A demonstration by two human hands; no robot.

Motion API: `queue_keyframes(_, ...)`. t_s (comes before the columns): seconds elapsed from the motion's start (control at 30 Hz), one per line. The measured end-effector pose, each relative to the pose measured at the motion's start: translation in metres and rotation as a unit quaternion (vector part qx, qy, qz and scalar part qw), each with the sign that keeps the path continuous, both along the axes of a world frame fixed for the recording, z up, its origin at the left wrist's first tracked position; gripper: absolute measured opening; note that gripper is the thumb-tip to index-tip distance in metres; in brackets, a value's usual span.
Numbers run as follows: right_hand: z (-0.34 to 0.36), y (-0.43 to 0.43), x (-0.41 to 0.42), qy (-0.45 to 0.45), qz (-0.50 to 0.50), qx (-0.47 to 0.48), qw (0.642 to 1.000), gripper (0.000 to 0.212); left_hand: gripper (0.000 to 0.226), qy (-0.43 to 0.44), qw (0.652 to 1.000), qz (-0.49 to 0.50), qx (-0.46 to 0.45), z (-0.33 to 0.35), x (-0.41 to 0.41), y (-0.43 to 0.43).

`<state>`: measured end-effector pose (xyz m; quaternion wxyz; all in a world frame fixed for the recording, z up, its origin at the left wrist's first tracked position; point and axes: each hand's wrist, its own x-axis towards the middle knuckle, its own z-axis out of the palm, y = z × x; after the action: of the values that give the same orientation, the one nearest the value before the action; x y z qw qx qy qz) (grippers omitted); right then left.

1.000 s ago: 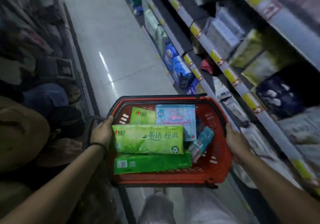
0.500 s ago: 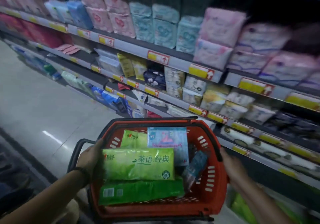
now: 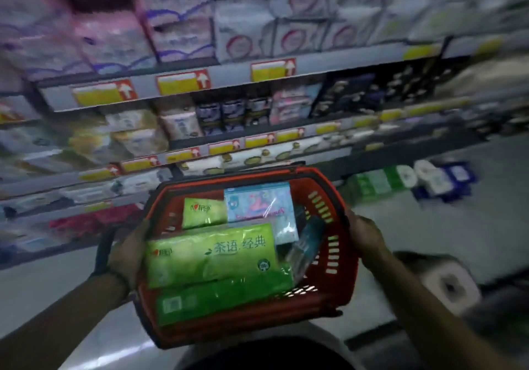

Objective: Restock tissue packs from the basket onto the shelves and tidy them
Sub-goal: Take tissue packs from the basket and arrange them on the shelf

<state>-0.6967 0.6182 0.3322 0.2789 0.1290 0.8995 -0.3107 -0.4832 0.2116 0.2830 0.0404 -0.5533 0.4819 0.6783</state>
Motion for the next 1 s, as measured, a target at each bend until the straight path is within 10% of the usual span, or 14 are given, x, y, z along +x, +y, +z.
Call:
queue_keyframes(0.4,-0.011,0.276,0.000,0.042,-0.357,0.025,0.933,0.079,0.056,0.006,0.958,-0.284,-0.030,-0.055,-0.222,0.200)
queue_keyframes(0.53,-0.092,0.407,-0.036,0.054,-0.358,0.012,0.932,0.084,0.035,0.000,0.951,-0.293,-0.101,-0.040,-0.276,0.307)
queue_keyframes(0.77,-0.061,0.496,-0.119,0.004,-0.372,0.007,0.928,0.055,0.095,-0.093,0.910,-0.401,-0.056,-0.164,-0.371,0.392)
queue_keyframes(1.0,-0.105,0.575,-0.240,-0.032,-0.374,-0.006,0.927,0.059,0.061,-0.120,0.909,-0.399,-0.016,-0.163,-0.463,0.517)
